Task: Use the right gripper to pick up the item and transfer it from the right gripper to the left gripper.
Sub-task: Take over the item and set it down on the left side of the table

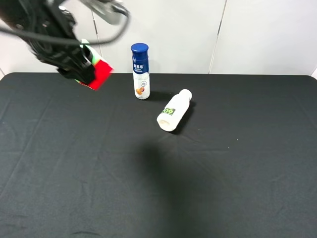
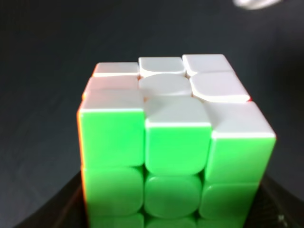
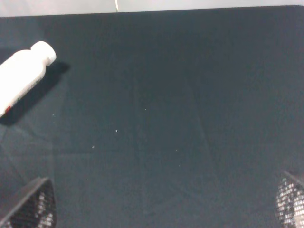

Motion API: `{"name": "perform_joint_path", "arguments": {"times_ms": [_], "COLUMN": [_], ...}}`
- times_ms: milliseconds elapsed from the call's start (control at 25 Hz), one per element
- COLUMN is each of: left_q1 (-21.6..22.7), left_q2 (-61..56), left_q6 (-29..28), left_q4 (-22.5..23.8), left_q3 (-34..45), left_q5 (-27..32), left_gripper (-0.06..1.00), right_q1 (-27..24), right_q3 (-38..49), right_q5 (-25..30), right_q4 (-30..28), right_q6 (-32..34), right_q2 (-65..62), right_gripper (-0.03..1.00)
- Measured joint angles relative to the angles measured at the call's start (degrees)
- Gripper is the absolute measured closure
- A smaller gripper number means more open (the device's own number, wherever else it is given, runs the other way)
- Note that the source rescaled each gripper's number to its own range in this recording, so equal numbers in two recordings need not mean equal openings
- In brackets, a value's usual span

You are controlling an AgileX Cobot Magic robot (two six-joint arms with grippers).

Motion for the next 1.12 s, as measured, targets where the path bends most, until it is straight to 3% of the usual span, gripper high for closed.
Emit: {"name": "perform_joint_path", "arguments": {"times_ms": [200,400,640,1120], "left_q1": [10.3,16.5,18.0,18.0], "left_q2": [1.1,6.0,13.3,26.6], "left_q6": [0.3,3.8,6.3,6.6], "left_q4": [-3.9,-8.6,-12.0,-12.6], "left_q3": [-0.1,-0.2,-0.2,-0.2], "left_q5": [0.8,0.8,0.7,-3.3], "left_gripper": [0.94,0.94,0.94,0.94], "right_q1": [0.0,0.0,0.0,0.0], "right_q3": [0.0,0.0,0.0,0.0], "right_q5": [0.0,0.0,0.0,0.0], "right_q4": [0.0,0.0,0.0,0.0], "right_q6": [0.0,0.0,0.0,0.0], "right_q2": [0.0,0.0,0.0,0.0], "right_gripper": [-0.03,-0.03,-0.03,-0.03]}}
